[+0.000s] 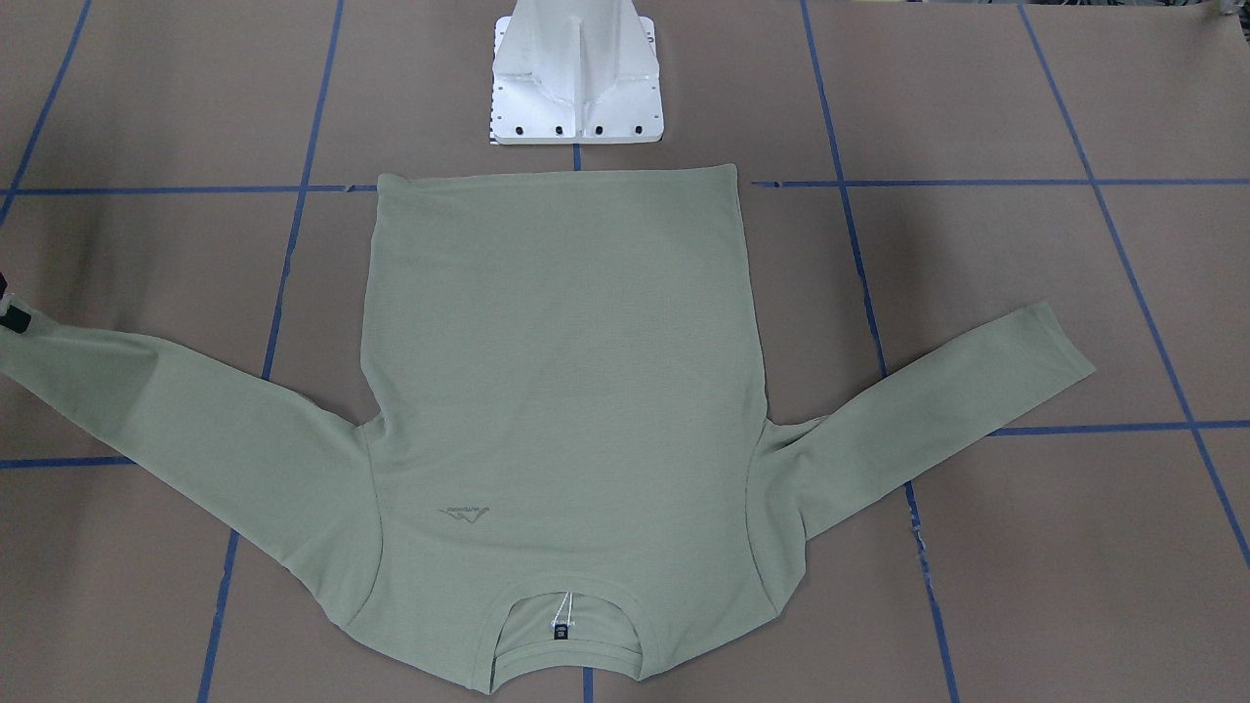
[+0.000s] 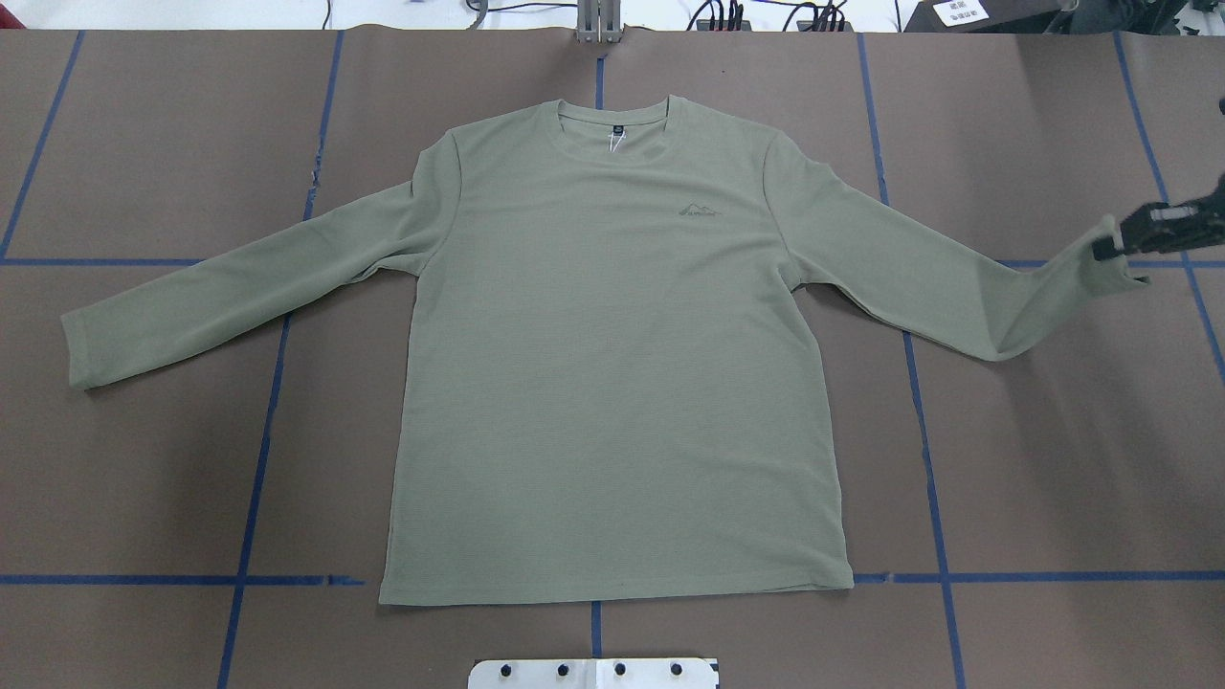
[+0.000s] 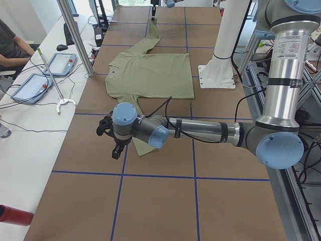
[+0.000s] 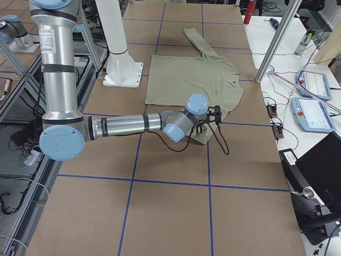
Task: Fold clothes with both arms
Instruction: 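Carry the sleeve across the shirt body toward the far sleeve with the right gripper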
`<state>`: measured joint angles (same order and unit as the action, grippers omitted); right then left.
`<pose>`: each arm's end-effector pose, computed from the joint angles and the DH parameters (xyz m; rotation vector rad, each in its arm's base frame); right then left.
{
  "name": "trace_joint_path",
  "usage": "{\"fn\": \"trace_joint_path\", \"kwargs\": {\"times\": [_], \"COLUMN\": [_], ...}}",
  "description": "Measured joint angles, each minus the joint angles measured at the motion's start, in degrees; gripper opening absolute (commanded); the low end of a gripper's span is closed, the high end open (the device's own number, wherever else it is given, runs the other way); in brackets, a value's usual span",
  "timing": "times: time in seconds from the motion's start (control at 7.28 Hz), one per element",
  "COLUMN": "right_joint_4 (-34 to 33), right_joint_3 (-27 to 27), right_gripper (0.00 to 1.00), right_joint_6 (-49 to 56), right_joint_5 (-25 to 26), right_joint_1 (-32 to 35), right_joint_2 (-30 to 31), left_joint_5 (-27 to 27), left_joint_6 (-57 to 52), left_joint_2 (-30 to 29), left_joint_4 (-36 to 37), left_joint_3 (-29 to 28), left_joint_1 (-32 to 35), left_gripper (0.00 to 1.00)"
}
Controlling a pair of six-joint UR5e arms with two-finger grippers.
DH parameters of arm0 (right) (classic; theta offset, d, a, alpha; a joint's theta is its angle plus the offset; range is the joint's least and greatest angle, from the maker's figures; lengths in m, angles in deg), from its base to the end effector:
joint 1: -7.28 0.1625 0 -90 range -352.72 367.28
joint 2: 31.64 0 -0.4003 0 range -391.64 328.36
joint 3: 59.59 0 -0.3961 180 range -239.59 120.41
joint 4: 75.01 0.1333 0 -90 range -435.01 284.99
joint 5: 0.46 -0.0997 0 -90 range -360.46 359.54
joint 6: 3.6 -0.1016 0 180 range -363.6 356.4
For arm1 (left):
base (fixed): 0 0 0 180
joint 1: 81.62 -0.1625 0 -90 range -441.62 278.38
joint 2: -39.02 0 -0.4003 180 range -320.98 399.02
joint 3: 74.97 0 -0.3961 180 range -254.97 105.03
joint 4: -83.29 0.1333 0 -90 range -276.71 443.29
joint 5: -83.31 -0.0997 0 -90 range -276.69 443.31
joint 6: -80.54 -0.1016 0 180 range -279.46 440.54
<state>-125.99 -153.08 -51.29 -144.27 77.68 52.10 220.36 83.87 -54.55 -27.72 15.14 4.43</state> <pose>-0.1344 -0.5305 0.4579 0.1656 -1.1594 0.0336 -0.0216 -0.5425 0.5579 0.3542 0.8324 0.1869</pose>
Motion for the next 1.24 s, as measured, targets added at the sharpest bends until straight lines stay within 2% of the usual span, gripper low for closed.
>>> {"fn": "trace_joint_path", "kwargs": {"times": [0.14, 0.41, 0.55, 0.96, 1.24], "right_joint_4": [-4.6, -15.5, -18.1, -19.6, -19.7], "right_joint_3": [0.2, 1.5, 3.9, 11.2, 13.0], "right_gripper": [0.0, 0.0, 0.0, 0.0, 0.0], "right_joint_6": [-4.6, -9.1, -10.3, -11.4, -11.4], "right_joint_5": [0.9, 8.9, 12.5, 15.0, 17.6], "right_joint_1": [-3.0, -10.3, -13.0, -16.0, -20.7], "right_joint_2": [-7.9, -22.4, -28.7, -44.6, -51.0], "left_joint_5": [0.0, 0.0, 0.0, 0.0, 0.0], "left_joint_6": [0.0, 0.1, 0.1, 0.1, -0.1], "left_joint_2": [-0.2, -0.3, -0.3, -0.3, -0.2], "left_joint_4": [0.0, 0.1, 0.1, 0.1, 0.0], "left_joint_3": [-0.1, -0.1, -0.2, -0.5, -1.2], "left_joint_1": [0.0, 0.0, 0.0, 0.0, 0.0], "left_gripper": [1.0, 1.0, 1.0, 1.0, 1.0]}}
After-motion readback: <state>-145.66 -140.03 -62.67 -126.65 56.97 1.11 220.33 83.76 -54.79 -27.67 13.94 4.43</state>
